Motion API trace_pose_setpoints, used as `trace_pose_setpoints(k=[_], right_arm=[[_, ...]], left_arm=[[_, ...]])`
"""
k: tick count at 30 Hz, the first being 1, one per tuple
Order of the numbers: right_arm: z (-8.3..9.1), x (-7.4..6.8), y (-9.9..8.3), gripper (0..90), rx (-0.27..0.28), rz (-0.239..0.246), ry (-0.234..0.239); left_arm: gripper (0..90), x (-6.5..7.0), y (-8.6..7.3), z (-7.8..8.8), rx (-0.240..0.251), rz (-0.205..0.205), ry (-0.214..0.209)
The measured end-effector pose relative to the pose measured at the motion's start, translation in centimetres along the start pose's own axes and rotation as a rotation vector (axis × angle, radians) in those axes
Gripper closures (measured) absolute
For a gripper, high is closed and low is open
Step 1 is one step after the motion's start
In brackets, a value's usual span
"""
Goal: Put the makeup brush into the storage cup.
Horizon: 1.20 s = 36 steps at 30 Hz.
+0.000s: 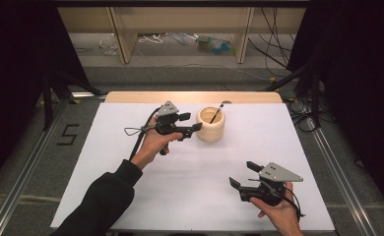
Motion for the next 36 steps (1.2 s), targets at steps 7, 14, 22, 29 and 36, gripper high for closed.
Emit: trace_pose_setpoints(k=[7,14,22,29,36], right_arm=[[0.1,0.1,0.1,18.9,0.016,0.001,0.006],[0.2,0.0,0.1,18.9,0.013,-0.009,0.008],[0.1,0.1,0.1,18.9,0.016,0.004,0.004],[0.2,0.0,0.1,18.9,0.011,-0.006,0.005],[0.2,0.1,0.0,18.9,-0.004,0.002,-0.001]], left_arm=[[31.4,0.7,-1.0,0.6,-0.019,-0.019,-0.014],[27.6,1.4,-0.7,1.4,0.02,-0.025,-0.024],[25.1,2.3,-0.7,2.9,0.033,-0.031,-0.04],[24.6,2.8,-1.6,3.9,0.027,-0.035,-0.042],[24.6,3.6,-2.4,5.2,0.028,-0.054,-0.048]])
Point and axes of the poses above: each handheld gripper's, and its own axes: z roughly backward along the jaws, y roughly out of its top, x roughly to its right, the point moved 8 cm from there along -z, roughly forward along the jaws, and after that the axes turned 1 degree about -y, right-handed, at the moved point
